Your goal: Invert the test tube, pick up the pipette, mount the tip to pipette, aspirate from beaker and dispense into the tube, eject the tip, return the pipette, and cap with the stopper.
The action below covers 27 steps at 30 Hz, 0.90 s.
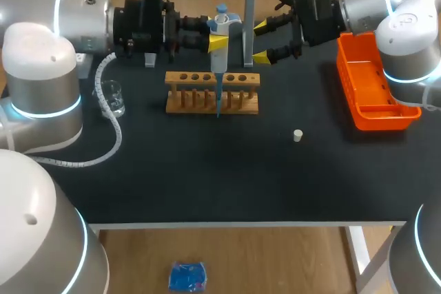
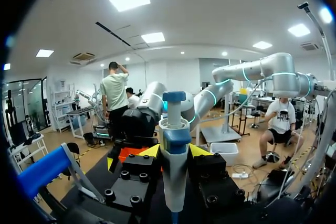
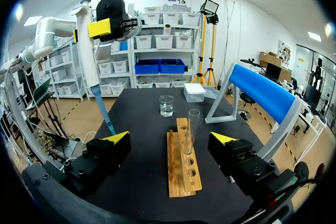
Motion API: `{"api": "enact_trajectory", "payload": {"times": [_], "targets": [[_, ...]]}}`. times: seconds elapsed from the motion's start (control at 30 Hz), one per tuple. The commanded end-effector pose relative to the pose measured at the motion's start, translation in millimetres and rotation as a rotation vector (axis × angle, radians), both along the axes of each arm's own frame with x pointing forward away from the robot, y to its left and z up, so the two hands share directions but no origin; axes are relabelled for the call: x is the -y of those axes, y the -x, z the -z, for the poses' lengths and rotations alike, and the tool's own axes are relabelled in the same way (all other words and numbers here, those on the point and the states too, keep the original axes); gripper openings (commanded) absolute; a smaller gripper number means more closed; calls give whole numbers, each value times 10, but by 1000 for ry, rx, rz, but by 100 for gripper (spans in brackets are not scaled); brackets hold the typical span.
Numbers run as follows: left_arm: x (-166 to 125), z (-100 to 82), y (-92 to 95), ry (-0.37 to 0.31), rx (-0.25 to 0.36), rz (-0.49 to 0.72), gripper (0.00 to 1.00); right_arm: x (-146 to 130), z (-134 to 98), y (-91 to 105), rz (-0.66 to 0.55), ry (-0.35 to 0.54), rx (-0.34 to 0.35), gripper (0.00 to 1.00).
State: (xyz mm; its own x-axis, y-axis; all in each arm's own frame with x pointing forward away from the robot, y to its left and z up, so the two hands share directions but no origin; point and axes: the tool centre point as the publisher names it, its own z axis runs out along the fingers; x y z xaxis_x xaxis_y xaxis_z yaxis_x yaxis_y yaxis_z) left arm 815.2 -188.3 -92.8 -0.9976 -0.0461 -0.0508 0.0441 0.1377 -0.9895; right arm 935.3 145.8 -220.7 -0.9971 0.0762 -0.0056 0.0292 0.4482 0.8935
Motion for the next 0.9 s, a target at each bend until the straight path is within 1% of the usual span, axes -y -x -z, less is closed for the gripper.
{"api": "enact_trajectory", "payload": {"times": [0.03,0.47,0.6,0.9], "targets": [[13,4,-3,3,2,-2,0,4,1,0,-1,0,0,100],[13,4,-3,3,2,-2,0,4,1,0,-1,0,0,100],[13,4,-3,3,2,-2,0,196,22,134,2,-14,3,100],[13,4,-3,3,2,-2,0,654,-150,590,-43,-110,32,100]]}}
